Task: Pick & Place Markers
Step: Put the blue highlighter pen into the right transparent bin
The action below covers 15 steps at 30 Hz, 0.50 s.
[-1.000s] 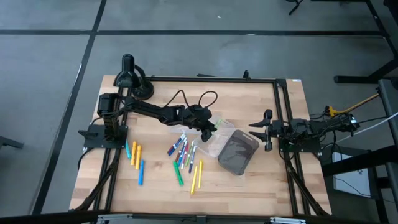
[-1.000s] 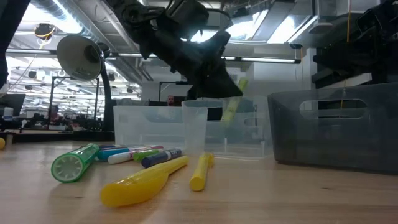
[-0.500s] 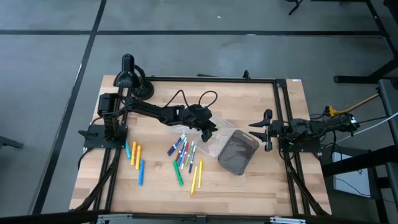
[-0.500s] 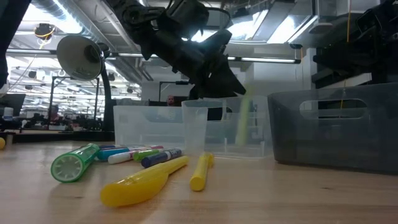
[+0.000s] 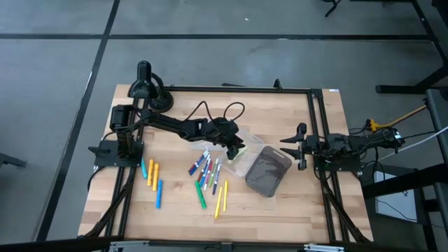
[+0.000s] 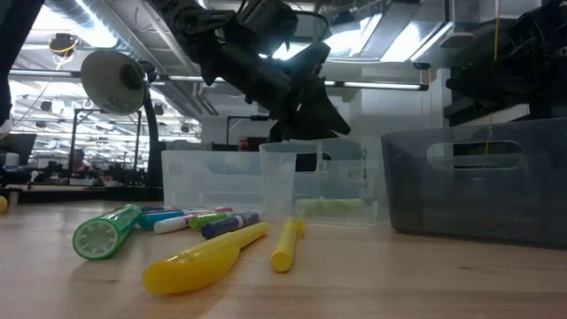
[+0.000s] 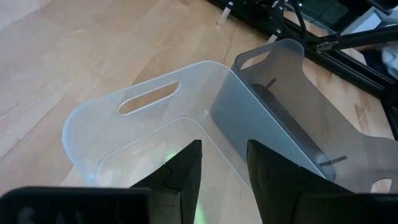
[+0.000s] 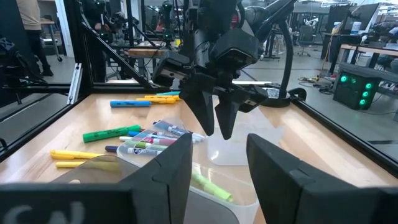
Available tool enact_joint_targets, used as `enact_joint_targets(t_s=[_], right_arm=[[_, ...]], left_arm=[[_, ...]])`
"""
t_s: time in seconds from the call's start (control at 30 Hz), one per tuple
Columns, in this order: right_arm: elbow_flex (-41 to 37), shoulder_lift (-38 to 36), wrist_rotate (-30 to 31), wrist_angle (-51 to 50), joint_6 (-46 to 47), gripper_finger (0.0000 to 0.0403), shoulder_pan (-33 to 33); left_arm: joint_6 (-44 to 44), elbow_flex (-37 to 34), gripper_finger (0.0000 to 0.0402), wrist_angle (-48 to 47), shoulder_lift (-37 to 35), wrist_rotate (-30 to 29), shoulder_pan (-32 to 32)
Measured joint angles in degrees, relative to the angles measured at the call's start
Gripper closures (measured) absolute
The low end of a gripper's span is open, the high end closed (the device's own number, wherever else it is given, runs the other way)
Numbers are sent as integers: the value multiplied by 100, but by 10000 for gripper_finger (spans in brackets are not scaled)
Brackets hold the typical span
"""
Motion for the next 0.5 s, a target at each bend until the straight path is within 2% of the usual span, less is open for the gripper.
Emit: enact_joint_targets(t_s=[0.37,0.5], right_arm=[[0,0,0,0,5,251,0],[0,0,0,0,-6,251,0]], left_arm=[[7,0,283,2,0,-3,0],[182,0,286,276,0,-1,-8]])
